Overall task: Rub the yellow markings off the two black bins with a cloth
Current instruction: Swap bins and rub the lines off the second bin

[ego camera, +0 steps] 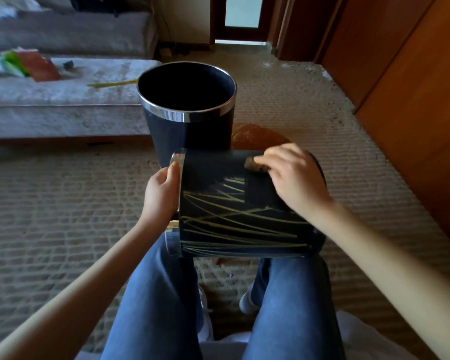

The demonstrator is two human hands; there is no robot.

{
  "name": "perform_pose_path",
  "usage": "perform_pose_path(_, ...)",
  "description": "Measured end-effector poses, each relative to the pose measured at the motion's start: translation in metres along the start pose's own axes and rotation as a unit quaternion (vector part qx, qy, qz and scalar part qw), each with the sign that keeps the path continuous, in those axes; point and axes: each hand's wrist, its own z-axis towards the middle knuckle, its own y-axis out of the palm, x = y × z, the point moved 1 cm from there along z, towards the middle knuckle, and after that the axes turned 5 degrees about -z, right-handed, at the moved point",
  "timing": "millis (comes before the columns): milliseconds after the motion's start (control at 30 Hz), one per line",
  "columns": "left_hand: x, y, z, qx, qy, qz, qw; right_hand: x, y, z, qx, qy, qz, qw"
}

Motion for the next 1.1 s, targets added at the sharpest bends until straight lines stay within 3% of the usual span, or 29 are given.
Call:
perform_pose_path(100, 0.003, 0.000, -0.003, -0.004, -0.007, 0.000, 1.000, 0.019, 0.014, 0.037, -0.075, 0.084, -0.017, 0.993)
perform_pose_path(167, 0.006, 0.000, 0.000, -0.007, -0.012, 0.001, 1.000, 0.012, 0.015, 0.036, -0.059, 0.080, -0.020, 0.995)
perform_pose_path(300, 0.006, 0.000, 0.007, -0.014, -0.022, -0.002, 1.000, -0.036, -0.002, -0.018, 0.033, -0.020, 0.034, 0.999)
perform_pose_path(433, 0.004, 0.000, 0.006, -0.011, -0.024, -0.004, 1.000, -0.054, -0.008, -0.045, 0.028, -0.139, 0.047, 0.989)
perform_pose_path(533, 0.004, 0.000, 0.003, -0.007, -0.022, -0.002, 1.000, -0.038, -0.001, -0.007, 0.013, -0.089, 0.054, 0.995)
perform_pose_path(667, 0.005, -0.002, -0.003, -0.008, -0.016, -0.004, 1.000, -0.012, 0.022, 0.054, -0.096, 0.034, 0.045, 0.994)
perform_pose_path(733, 0.005, 0.000, -0.001, -0.003, -0.012, 0.001, 1.000, -0.016, 0.024, 0.058, -0.097, 0.046, 0.041, 0.993)
perform_pose_path(867, 0.005, 0.001, 0.003, 0.002, -0.014, -0.005, 1.000, -0.059, 0.006, 0.009, -0.004, -0.032, 0.077, 0.997)
perform_pose_path(1000, 0.007, 0.002, 0.003, -0.004, -0.013, -0.005, 1.000, -0.087, 0.003, -0.034, -0.004, -0.171, 0.066, 0.983)
perform_pose_path(1100, 0.005, 0.002, 0.001, -0.006, -0.015, -0.021, 1.000, -0.071, 0.008, -0.004, 0.001, -0.140, 0.065, 0.988)
